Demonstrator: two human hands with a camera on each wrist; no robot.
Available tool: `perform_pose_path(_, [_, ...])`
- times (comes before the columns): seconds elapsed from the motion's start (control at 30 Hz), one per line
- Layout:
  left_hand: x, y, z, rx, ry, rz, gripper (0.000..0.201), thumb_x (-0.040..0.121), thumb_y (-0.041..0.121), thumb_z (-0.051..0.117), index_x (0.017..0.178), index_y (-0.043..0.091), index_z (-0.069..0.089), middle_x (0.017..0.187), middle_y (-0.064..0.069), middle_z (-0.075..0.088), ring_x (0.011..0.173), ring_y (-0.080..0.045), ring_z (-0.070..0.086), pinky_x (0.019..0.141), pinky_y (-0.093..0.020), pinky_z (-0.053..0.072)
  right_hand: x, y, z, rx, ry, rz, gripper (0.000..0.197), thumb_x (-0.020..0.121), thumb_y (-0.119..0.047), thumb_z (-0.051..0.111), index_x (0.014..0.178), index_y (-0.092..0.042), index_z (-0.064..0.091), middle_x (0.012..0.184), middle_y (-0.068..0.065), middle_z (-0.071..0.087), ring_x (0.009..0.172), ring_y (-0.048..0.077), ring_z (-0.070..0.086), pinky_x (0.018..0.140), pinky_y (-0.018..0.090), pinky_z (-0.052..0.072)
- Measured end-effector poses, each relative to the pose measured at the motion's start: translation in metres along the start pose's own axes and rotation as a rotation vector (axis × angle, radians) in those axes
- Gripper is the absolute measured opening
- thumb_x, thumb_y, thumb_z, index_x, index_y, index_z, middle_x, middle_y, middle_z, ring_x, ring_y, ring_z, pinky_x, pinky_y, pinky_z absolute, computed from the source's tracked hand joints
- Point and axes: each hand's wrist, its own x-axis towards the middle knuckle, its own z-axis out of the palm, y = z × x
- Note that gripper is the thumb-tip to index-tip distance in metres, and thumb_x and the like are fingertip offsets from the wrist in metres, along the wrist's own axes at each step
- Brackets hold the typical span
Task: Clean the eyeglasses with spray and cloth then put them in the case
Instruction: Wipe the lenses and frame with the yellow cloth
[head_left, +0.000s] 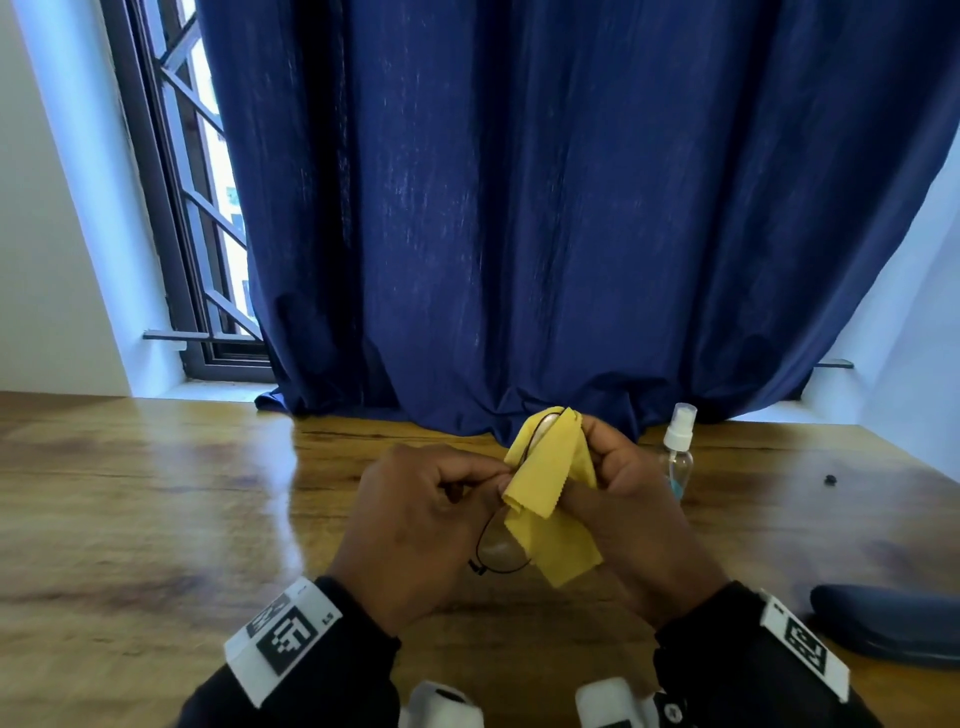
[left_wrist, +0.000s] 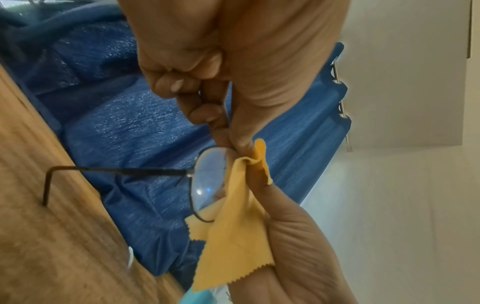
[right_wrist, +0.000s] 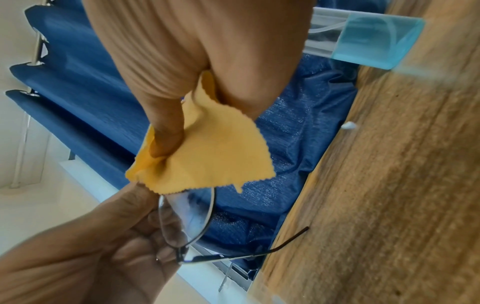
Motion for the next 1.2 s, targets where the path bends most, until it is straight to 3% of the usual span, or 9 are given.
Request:
perform_pose_path(0.5, [-0.001,-0.005,0.010,-0.021,-0.040,0.042,0.014,0.086,0.025,0.075,0.086,0.037,0.082,0.077,0.022,0.075,0.073,-0.007,0.064,0.061,-0.017,0.047,0.001,-0.001,-0.001,-0.062,0.244,0.049,0.029,0.096,-0.038,0.063,0.088,-0.014,0.076,0.087,0.013,0.078,0.086,0.037,0.075,0.080,0.061,0.060])
perform_pose_path(0.67, [0.001,-0.008,0.005,-0.095,0.058,-0.020,0.012,0.085,0.020,0.077,0.087,0.031,0.083,0.077,0.026,0.076,0.073,0.008,0.067,0.066,-0.006,0.046,0.002,-0.011,-0.011,0.080,0.347,0.049,0.028,0.097,-0.025,0.063,0.075,-0.012,0.073,0.070,-0.001,0.074,0.073,0.015,0.070,0.061,0.027,0.058])
perform_pose_path(0.8, [0.008,-0.012,-0.006,-0.261,0.160,-0.116,0.010,0.088,0.018,0.073,0.091,0.022,0.082,0.085,0.014,0.081,0.084,0.002,0.074,0.072,-0.004,0.049,0.012,-0.003,-0.024,0.272,0.425,0.120,0.005,0.095,-0.013,0.067,0.090,-0.013,0.068,0.091,0.013,0.072,0.083,0.030,0.068,0.080,0.043,0.055])
perform_pose_path(0.9, [0.010,-0.013,-0.010,-0.311,0.239,-0.161,0.010,0.089,0.015,0.073,0.090,0.018,0.082,0.084,0.011,0.081,0.081,0.004,0.073,0.070,-0.002,0.048,0.011,-0.002,-0.020,0.110,0.186,0.130,0.073,0.056,-0.014,0.099,0.116,-0.005,0.059,0.098,0.017,0.073,0.085,0.031,0.074,0.104,0.035,0.042])
perform_pose_path(0.93, [0.010,-0.013,-0.010,-0.318,0.253,-0.169,0.010,0.089,0.016,0.072,0.092,0.017,0.082,0.084,0.012,0.081,0.080,0.005,0.072,0.069,-0.002,0.048,0.009,0.000,-0.019,0.092,0.158,0.084,0.074,0.055,-0.014,0.099,0.116,-0.002,0.059,0.093,0.016,0.073,0.079,0.031,0.075,0.104,0.001,0.007])
perform_pose_path(0.97, [0.010,-0.014,-0.010,-0.331,0.265,-0.180,0.011,0.089,0.016,0.072,0.093,0.016,0.082,0.084,0.011,0.081,0.080,0.005,0.072,0.068,-0.002,0.048,0.010,0.002,-0.022,0.337,0.128,0.159,0.052,0.069,-0.013,0.092,0.110,-0.001,0.061,0.088,0.016,0.072,0.075,0.030,0.073,0.050,0.029,0.054])
perform_pose_path(1.0, [0.010,-0.014,-0.010,-0.349,0.279,-0.193,0.011,0.089,0.017,0.072,0.094,0.016,0.082,0.083,0.012,0.081,0.079,0.005,0.072,0.067,-0.002,0.048,0.013,0.000,-0.018,0.382,0.208,0.092,0.026,0.087,-0.016,0.077,0.105,-0.001,0.064,0.088,0.016,0.070,0.075,0.028,0.069,0.086,0.043,0.053])
perform_pose_path(1.07, [0.010,-0.015,-0.010,-0.378,0.301,-0.208,0.011,0.088,0.016,0.072,0.095,0.015,0.081,0.083,0.013,0.081,0.078,0.006,0.073,0.066,-0.002,0.049,0.005,-0.007,-0.005,0.212,0.198,0.267,0.024,0.094,-0.040,0.061,0.094,-0.017,0.068,0.098,0.010,0.071,0.088,0.025,0.066,0.082,0.044,0.052])
perform_pose_path(1.2, [0.010,-0.013,-0.007,-0.374,0.309,-0.181,0.011,0.088,0.015,0.072,0.095,0.015,0.081,0.084,0.014,0.080,0.079,0.006,0.073,0.066,-0.002,0.049,0.002,-0.005,0.003,0.088,0.116,0.236,0.055,0.047,-0.071,0.068,0.087,-0.035,0.080,0.107,-0.001,0.076,0.107,0.024,0.068,0.101,0.051,0.052])
